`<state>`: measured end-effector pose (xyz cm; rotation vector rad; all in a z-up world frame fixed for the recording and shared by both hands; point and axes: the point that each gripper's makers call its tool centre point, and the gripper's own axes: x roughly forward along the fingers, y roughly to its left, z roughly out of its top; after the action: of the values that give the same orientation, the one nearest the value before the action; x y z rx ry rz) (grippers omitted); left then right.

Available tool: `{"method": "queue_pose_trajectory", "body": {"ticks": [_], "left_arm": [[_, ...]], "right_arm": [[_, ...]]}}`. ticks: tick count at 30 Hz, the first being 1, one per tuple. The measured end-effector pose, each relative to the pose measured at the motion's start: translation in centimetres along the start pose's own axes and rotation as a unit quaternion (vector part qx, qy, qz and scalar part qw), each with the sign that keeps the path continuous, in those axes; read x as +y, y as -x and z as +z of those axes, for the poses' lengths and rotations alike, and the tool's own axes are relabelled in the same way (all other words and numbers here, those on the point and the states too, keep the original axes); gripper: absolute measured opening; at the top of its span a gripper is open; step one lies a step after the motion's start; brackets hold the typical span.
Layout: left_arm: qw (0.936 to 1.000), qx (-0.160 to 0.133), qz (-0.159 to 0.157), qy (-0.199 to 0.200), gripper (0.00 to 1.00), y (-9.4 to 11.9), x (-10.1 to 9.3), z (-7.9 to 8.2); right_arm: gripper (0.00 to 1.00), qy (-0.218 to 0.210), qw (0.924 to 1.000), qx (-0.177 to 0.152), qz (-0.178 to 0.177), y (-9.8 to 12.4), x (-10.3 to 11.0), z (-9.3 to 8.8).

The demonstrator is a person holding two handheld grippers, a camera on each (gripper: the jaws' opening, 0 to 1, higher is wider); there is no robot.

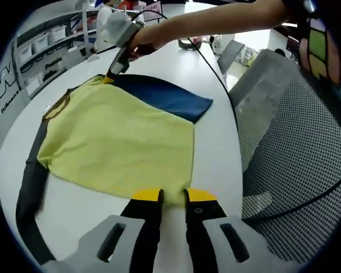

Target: Fold the garment on the visible template until the final outline fits inside the template.

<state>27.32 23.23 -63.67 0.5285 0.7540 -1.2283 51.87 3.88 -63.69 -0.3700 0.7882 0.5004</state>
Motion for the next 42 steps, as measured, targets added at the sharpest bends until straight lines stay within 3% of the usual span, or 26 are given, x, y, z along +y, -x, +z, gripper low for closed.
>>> {"method": "queue_pose_trajectory", "body": {"ticks": [4,10,13,16,26,34,37,42], "left_arm": [[1.0,-0.002,0.001,0.001,0.0,-0.1,0.0,0.1],[0.9997,0.002,0.015,0.019,0.0,-0.1,0.4,0.1],[0.9989,0.016,0.03,0.031,0.0,0.4,1.0,-0.5],[0.9962,0.023,0.048,0.068,0.0,1.4,2.0,-1.7],[0.9924,0.035,0.065,0.098,0.0,3.2,2.8,-3.4],[0.9889,0.034,0.091,0.112,0.0,5.4,3.5,-3.5],[0.9872,0.012,0.096,0.127,0.0,6.3,3.8,-3.0],[0.9856,0.011,0.111,0.128,0.0,7.6,4.0,-2.7]], "right_arm": [[0.06,0.008,1.0,-0.003,-0.003,-0.1,-0.1,0.0],[0.03,0.019,0.9997,-0.015,-0.004,0.1,0.0,-0.1],[0.03,0.017,0.9997,-0.017,0.004,0.4,-0.1,-0.3],[0.02,0.028,0.9994,-0.018,0.01,0.5,-0.1,-0.4],[0.02,0.04,0.999,-0.014,0.016,1.0,-0.6,-1.0],[0.01,0.046,0.9988,-0.007,0.015,1.3,-1.3,-1.4],[0.01,0.051,0.9986,-0.002,0.015,1.3,-1.5,-1.6],[0.01,0.071,0.9972,-0.001,0.022,1.3,-1.8,-1.6]]}}
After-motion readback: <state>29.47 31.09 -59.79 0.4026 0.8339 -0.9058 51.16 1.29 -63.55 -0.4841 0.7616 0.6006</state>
